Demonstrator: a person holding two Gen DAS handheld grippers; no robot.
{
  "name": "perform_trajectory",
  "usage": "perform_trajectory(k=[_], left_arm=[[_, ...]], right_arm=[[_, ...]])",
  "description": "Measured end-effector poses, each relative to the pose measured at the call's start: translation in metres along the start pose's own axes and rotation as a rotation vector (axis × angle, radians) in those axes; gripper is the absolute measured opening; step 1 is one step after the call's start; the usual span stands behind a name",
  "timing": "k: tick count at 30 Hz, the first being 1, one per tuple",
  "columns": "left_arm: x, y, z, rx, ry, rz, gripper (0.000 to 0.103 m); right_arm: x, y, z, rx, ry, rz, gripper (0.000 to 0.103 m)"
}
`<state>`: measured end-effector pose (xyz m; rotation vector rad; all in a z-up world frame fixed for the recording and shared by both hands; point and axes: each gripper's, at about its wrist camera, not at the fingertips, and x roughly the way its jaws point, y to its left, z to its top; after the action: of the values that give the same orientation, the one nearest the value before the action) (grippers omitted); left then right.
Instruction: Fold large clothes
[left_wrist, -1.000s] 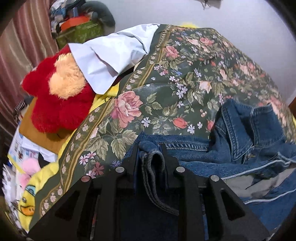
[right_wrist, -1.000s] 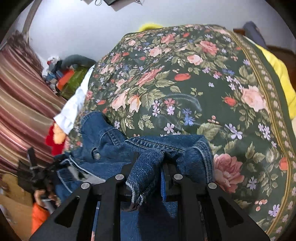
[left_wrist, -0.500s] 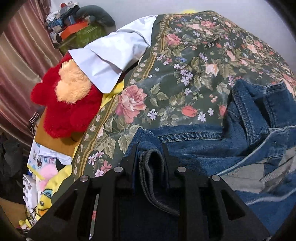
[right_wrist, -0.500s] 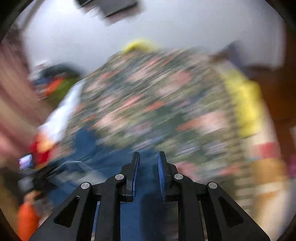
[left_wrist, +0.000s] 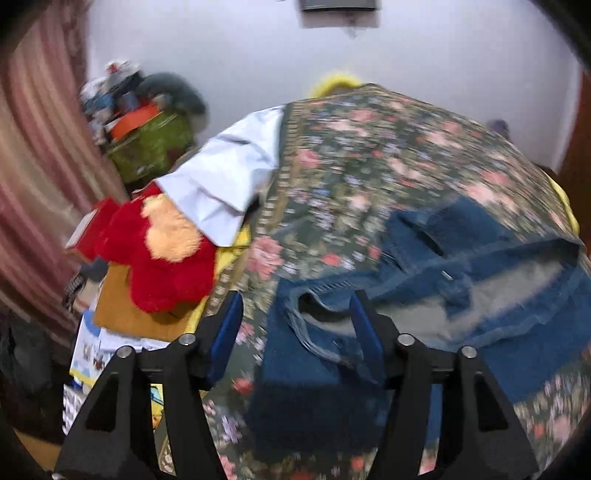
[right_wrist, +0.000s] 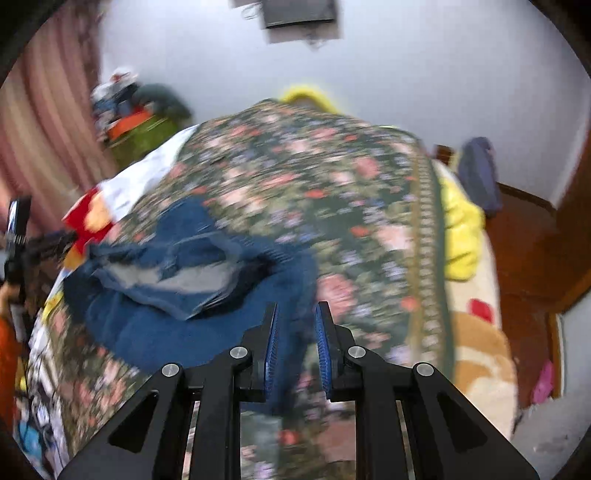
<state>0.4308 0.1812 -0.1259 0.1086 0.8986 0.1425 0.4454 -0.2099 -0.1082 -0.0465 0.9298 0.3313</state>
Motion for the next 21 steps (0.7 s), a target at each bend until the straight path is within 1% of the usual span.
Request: perform_trajectory(k=[2, 5, 7, 10, 13, 15, 18, 20, 21], left_arm=[[-0.006, -0.014, -0.012, 0.053, 0.018, -0.035, 0.068], [-0.008, -0.033, -0.03, 0.092, 0.032, -0.089, 0.071], [-0.002, -0.049, -0.042, 0.103, 0.05, -0.143, 0.072], [0.019, -0.074, -0.056, 0.124, 0.099, -0.185, 0.073], [0.043, -0.091, -0.063, 0.136, 0.149, -0.199, 0.073], [0.061, -0.098, -0.064, 0.146, 0.172, -0.191, 0.073], [0.085, -0.099, -0.057, 0.148, 0.176, -0.129, 0.073], [0.096, -0.09, -0.047, 0.118, 0.176, -0.116, 0.072], [0.101, -0.084, -0.041, 0.096, 0.182, -0.136, 0.071]], right_arm=[[0.007, 0.022, -0.006, -0.042, 0.006, 0.02, 0.015], [0.022, 0.054, -0.015, -0.102, 0.04, 0.058, 0.015], [0.036, 0.072, -0.02, -0.13, 0.069, 0.094, 0.015], [0.061, 0.091, -0.024, -0.139, 0.135, 0.153, 0.015], [0.088, 0.106, -0.027, -0.139, 0.22, 0.192, 0.015], [0.107, 0.116, -0.03, -0.158, 0.259, 0.185, 0.015], [0.124, 0.125, -0.029, -0.185, 0.26, 0.159, 0.015], [0.136, 0.13, -0.022, -0.205, 0.265, 0.142, 0.015], [0.141, 0.131, -0.018, -0.209, 0.272, 0.136, 0.015]])
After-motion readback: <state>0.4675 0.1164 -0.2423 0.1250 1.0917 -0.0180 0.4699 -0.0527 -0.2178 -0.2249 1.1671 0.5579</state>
